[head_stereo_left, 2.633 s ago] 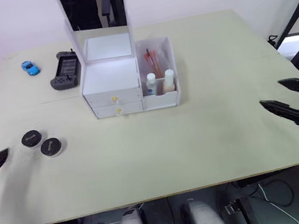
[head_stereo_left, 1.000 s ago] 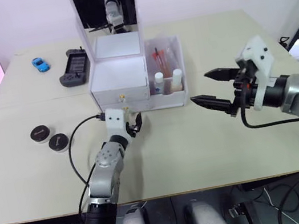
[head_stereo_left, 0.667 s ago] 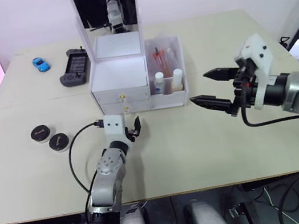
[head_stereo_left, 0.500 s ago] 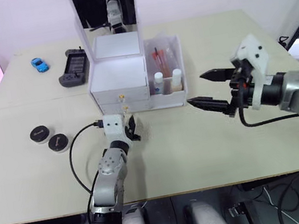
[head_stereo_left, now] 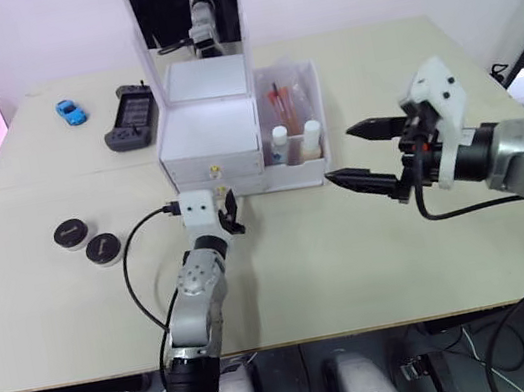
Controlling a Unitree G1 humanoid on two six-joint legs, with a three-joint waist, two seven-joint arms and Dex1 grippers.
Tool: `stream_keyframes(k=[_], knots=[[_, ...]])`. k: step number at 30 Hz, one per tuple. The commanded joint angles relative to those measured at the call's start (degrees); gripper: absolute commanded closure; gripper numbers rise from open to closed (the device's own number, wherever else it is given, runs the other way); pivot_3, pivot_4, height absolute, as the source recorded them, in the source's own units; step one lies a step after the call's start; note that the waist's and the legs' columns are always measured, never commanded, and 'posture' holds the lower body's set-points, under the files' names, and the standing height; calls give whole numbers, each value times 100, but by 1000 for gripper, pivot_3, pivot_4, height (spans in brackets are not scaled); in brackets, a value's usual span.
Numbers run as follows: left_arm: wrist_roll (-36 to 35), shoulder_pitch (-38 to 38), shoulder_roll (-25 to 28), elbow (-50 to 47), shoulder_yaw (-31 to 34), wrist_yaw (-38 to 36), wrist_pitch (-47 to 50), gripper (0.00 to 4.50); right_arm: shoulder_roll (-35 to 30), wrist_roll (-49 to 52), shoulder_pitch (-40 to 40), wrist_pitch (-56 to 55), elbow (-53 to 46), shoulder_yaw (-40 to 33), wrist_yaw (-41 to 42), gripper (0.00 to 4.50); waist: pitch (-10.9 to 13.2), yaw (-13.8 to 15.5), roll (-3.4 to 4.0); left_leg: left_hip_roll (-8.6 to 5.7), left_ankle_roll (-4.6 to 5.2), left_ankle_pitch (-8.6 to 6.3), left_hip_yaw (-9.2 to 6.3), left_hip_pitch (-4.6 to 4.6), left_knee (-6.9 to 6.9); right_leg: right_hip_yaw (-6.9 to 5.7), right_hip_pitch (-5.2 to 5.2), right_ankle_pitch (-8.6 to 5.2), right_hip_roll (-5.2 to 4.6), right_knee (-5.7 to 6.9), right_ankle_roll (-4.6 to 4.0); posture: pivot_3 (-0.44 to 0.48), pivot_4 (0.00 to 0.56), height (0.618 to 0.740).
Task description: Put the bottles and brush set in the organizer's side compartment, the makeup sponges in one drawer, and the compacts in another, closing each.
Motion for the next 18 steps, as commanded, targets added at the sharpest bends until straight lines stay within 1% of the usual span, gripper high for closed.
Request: stream_keyframes(k=[1,3,4,5,6,10,14,18], knots=[[-48,-149,-59,92,63,-27,-234,2574,-97,-58,-159,-55,-20,-76,30,0,0,2,0,0,0,0,0,0,0,0,0,0,0,-1,0,0,150,740],[-76,-205,-72,161,71,-68,-366,3126,-105,-82,-172,-66,-13,-65,43,0,0,7,0,0,0,0,0,0,0,0,0,0,0,-1,-1,0,150,740],[-76,-214,-72,165,60,-87,-378,3468,-104,-94,-175,-68,-9,-63,48,0,0,6,0,0,0,0,0,0,0,0,0,0,0,-1,-1,0,150,740],[-76,-211,-72,162,49,-104,-380,3990,-103,-108,-176,-69,-8,-61,56,0,0,6,0,0,0,0,0,0,0,0,0,0,0,-1,-2,0,150,740],[-82,-184,-70,129,39,-132,-365,4228,-101,-121,-174,-70,-6,-62,61,0,0,7,-1,0,0,0,0,0,0,0,0,0,0,-2,-2,0,150,740],[-83,-31,28,-106,3,-283,-239,4223,-72,-186,-161,-90,-4,-31,81,0,0,8,-1,0,0,0,0,-1,0,0,0,0,-1,-3,-2,0,150,740],[-250,397,233,-684,-86,-637,51,4223,-54,-214,-148,-120,10,14,161,0,0,-7,0,1,1,-2,2,-2,-8,0,-1,0,-3,-10,-2,0,150,740],[-423,993,619,-1602,-115,-929,571,4223,-71,-285,-137,-177,81,103,317,0,0,-9,0,3,4,-5,4,-2,-18,0,-5,0,-6,-10,-2,0,150,740]])
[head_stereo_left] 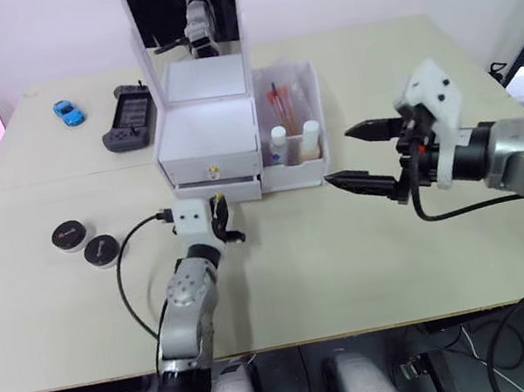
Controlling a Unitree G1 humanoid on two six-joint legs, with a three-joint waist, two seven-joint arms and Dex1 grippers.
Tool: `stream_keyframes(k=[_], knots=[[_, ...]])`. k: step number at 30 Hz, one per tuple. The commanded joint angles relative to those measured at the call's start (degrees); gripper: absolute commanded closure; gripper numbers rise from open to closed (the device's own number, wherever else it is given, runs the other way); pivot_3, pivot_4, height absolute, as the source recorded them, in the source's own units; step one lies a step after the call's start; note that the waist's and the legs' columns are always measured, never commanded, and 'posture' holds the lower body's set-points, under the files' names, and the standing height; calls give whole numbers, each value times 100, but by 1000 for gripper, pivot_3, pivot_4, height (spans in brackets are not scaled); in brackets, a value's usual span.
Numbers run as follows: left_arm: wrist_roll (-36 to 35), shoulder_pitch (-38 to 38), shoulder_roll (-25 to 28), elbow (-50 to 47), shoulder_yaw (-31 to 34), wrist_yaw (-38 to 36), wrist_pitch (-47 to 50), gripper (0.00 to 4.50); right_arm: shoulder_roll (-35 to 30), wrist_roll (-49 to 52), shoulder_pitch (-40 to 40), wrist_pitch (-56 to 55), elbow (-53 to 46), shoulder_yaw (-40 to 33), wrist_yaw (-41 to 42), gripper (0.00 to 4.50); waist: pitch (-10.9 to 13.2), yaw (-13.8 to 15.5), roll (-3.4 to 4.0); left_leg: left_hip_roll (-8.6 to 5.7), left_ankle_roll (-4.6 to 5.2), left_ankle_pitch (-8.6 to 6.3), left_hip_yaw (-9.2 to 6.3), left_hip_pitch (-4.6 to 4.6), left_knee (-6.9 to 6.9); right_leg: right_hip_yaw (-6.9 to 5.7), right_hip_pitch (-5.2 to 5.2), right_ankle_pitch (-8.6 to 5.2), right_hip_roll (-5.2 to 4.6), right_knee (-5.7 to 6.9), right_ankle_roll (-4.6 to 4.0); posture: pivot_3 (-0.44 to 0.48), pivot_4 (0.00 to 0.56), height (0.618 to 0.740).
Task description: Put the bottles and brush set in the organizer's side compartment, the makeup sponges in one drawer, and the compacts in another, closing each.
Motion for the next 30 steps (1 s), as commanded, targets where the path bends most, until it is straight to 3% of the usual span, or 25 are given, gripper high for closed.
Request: stream_keyframes(k=[1,11,22,30], knots=[[-177,327,215,-815,-156,-299,366,4223,-39,-83,-97,-150,-1,-37,116,0,0,15,0,0,0,0,0,0,-1,0,0,0,-1,0,-1,0,150,740],[-676,1739,974,-2379,-63,-743,1141,4223,280,-259,-172,-302,134,282,236,0,2,-1,-3,11,-1,-1,10,0,0,7,-7,-10,-33,-10,-18,0,150,740],[-1091,1706,1034,-2432,-107,-888,1369,4223,427,-448,-273,-428,259,432,374,0,2,29,-3,6,1,-3,8,-17,1,13,-14,-9,-55,-31,-23,0,150,740],[-1466,1515,1107,-2219,-155,-1364,1268,221,427,-584,-322,-492,296,448,445,0,0,10,-2,7,2,-2,8,-72,8,12,-73,-5,-41,-23,-24,0,150,740]])
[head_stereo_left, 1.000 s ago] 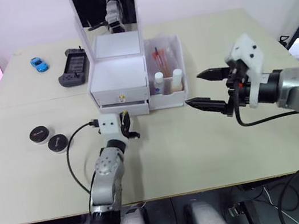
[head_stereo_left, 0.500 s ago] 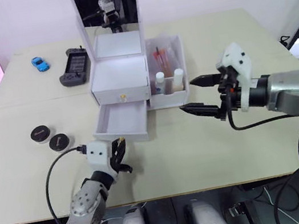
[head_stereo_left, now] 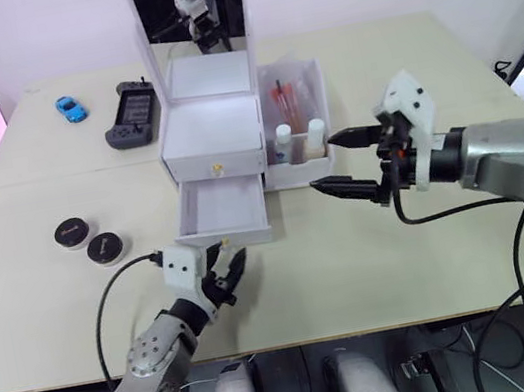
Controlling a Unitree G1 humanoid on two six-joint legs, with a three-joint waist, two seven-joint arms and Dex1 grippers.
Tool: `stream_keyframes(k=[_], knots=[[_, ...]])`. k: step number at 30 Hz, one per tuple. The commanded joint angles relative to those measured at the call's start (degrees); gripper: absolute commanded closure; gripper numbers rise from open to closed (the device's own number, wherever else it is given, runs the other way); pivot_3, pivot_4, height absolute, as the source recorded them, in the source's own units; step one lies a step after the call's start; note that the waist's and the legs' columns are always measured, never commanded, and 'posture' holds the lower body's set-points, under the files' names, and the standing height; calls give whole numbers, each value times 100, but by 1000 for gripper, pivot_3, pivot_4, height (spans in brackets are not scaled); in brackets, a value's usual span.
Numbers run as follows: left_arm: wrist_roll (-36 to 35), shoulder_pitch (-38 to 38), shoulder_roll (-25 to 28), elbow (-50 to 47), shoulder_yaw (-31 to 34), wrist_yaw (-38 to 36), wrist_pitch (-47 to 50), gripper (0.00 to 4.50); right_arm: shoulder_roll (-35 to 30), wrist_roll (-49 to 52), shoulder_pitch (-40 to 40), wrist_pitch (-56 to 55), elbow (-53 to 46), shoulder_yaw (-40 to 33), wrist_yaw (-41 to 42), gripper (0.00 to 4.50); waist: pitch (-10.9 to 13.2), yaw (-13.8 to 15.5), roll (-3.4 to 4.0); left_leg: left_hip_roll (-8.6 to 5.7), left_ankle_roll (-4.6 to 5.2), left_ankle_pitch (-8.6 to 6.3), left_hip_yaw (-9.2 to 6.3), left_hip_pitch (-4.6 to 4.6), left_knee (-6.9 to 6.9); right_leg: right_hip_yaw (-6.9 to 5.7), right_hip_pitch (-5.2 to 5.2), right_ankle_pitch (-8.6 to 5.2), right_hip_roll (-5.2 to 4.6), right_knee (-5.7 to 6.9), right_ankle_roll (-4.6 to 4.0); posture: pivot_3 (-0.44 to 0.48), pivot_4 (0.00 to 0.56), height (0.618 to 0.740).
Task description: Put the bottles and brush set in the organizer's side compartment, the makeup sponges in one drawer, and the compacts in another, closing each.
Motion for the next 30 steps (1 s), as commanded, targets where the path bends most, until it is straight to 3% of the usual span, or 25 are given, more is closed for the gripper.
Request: stream_keyframes(k=[1,5,12,17,24,26,30], knots=[[-145,-99,50,6,-46,-182,-122,48,16,-67,-137,-139,-41,-75,55,0,0,-11,1,0,0,0,1,-2,0,-1,-5,0,5,3,1,0,150,740],[-234,-73,143,-5,131,-262,-126,48,29,-133,-187,-175,-1,-61,99,0,0,-29,1,-4,1,1,2,-2,1,-6,-5,0,18,8,1,0,150,740],[-1024,635,896,-299,1242,-1086,-340,48,-23,-152,-101,-292,50,-168,227,0,0,-37,1,5,1,0,3,0,0,-8,-11,0,27,16,0,0,150,740],[-1592,642,1651,357,2434,-1673,-305,48,-493,13,538,-372,180,-1063,718,0,0,61,-4,2,0,0,2,-2,6,-10,-6,-1,5,8,-2,0,150,740],[-1261,-914,3748,2826,3230,-3114,-956,48,-783,-55,1885,-965,712,-2585,1504,0,-1,106,-19,10,-2,0,9,1,10,-13,-22,8,-4,-2,-19,0,150,740],[-1397,-1509,4189,3547,3317,-3333,-719,48,-735,-86,2151,-1045,867,-2845,1509,0,-1,86,-18,18,-2,-1,10,1,4,-3,-19,11,-8,-3,-24,0,150,740],[-893,-2795,4944,5132,2878,-3729,-931,48,-703,-209,2800,-1029,919,-3224,1446,0,-2,18,-18,14,-1,0,23,-4,-7,7,-19,13,-5,0,-23,0,150,740]])
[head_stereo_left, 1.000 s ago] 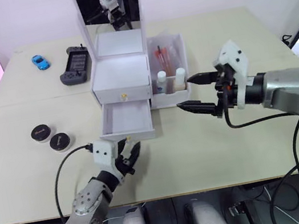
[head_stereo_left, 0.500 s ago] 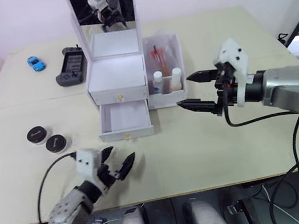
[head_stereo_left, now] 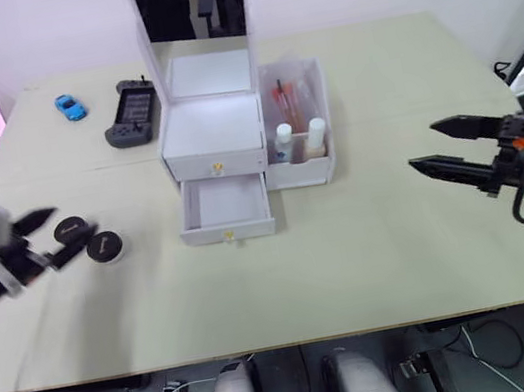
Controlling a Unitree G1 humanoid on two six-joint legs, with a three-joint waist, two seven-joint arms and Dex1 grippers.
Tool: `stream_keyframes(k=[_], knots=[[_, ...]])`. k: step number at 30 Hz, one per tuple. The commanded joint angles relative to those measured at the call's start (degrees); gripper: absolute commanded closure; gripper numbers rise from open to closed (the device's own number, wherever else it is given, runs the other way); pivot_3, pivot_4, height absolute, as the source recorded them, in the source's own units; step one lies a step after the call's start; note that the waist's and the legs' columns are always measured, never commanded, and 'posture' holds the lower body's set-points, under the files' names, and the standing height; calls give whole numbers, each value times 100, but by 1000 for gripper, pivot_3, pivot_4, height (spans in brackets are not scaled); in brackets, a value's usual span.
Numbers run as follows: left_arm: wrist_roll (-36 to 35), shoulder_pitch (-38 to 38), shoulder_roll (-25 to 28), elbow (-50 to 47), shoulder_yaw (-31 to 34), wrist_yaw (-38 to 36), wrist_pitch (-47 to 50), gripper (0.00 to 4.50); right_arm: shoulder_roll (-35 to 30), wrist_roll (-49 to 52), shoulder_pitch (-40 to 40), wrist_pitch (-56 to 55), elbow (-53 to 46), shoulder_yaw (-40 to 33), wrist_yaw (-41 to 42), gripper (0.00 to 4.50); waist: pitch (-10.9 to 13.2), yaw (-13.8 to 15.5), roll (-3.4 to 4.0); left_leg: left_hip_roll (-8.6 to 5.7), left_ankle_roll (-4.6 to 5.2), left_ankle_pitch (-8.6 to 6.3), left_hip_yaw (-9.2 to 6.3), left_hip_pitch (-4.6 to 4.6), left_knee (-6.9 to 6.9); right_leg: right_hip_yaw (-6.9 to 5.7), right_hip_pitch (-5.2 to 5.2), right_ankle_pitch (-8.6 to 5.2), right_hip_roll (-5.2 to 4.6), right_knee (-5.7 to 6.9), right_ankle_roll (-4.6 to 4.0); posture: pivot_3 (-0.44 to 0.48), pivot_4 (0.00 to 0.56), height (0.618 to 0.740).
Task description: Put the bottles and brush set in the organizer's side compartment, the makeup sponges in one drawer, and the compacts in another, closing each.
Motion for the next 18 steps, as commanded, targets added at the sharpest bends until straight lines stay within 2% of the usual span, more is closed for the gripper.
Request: stream_keyframes(k=[1,5,10,14,18], knots=[[565,-864,523,1309,-364,-387,-452,48,-41,-157,472,-148,-81,-456,54,0,0,-37,-1,-2,0,0,0,1,-1,-4,0,1,9,3,1,0,150,740],[1088,-1667,772,2913,-674,-956,-1557,48,-261,-586,984,-439,181,-692,222,0,0,-88,1,-10,1,0,14,3,-11,-12,-7,2,28,14,12,0,150,740],[1613,-2216,1071,4535,-863,-1242,-2563,48,-588,-1049,1249,-821,712,-782,525,0,1,-108,-6,12,1,1,15,6,-8,-10,-18,7,60,32,22,0,150,740],[1783,-2437,1212,5212,-947,-1531,-2702,48,-526,-1214,1236,-1071,869,-818,543,0,1,-79,-6,29,1,1,18,5,-3,-11,-18,8,73,33,22,0,150,740],[1855,-2511,1158,5313,-958,-1656,-2876,48,-463,-1177,1024,-1143,756,-648,464,0,1,-62,-6,36,0,1,20,5,3,-11,-17,9,77,36,20,0,150,740]])
